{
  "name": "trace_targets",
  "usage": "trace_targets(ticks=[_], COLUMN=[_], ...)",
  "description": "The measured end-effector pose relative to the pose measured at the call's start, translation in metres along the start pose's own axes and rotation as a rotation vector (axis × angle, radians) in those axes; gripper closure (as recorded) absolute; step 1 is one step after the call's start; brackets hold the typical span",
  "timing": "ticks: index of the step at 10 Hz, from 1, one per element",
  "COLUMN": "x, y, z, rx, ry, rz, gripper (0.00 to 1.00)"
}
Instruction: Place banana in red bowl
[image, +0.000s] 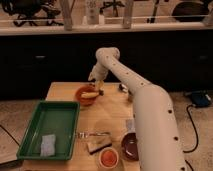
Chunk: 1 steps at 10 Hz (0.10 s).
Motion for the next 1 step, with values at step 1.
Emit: trace_targets(ticks=[1], x=[0.0], y=[0.0], z=[0.0], rx=[0.0], ry=[0.0], rz=[0.0], gripper=[0.43])
